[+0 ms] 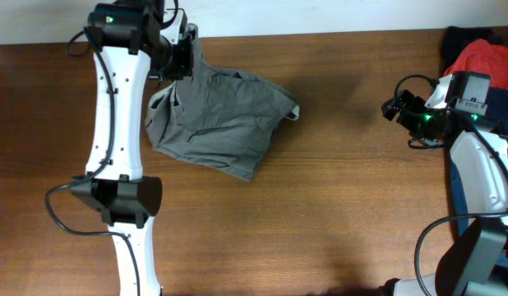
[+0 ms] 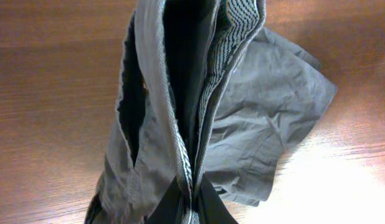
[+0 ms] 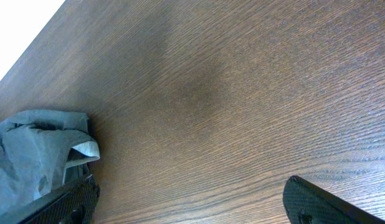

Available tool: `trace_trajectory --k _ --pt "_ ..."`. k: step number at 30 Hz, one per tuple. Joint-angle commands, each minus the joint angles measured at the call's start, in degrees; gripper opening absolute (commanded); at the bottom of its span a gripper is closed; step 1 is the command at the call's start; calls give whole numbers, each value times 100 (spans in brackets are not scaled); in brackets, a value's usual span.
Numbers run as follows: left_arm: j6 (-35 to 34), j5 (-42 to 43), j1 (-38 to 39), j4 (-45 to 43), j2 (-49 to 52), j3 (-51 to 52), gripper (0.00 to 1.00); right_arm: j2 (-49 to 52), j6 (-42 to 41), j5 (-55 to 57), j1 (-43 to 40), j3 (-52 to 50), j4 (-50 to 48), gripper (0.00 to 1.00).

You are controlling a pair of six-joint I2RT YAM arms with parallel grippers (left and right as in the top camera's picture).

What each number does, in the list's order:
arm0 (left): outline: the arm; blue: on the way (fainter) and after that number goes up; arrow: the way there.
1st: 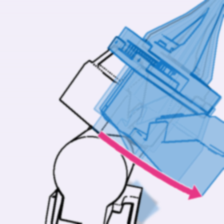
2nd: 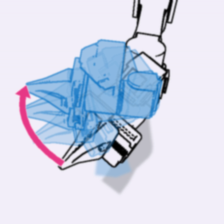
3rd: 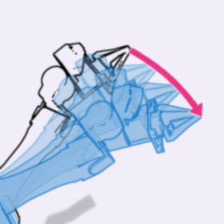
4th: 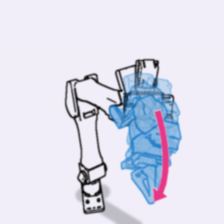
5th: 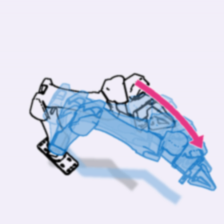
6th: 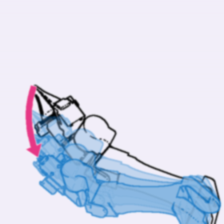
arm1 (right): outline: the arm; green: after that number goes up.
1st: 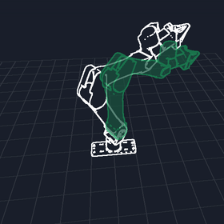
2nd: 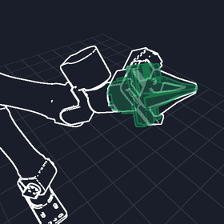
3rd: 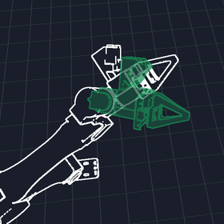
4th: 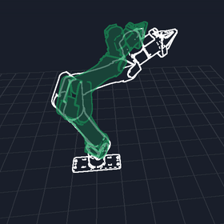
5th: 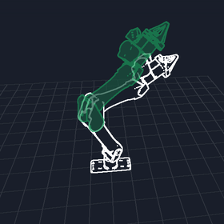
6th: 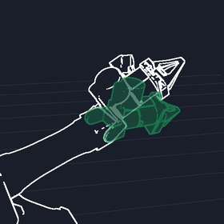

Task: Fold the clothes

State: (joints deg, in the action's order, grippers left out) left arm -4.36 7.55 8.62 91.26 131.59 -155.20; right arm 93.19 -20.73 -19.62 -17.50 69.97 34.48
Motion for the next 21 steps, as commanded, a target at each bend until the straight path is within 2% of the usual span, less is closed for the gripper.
trace_trajectory --k 1,4,6,21 --pt "-74 168 48 48 304 -116 7 -22 13 -28 -15 7 2 99" --pt "-74 170 160 46 396 -116 6 -22 13 -31 -15 7 4 99" --pt "-76 168 267 0 393 -118 1 -22 13 -31 -15 7 4 99" --pt "-76 138 1047 -81 437 -118 1 -22 13 -31 -15 7 2 99"
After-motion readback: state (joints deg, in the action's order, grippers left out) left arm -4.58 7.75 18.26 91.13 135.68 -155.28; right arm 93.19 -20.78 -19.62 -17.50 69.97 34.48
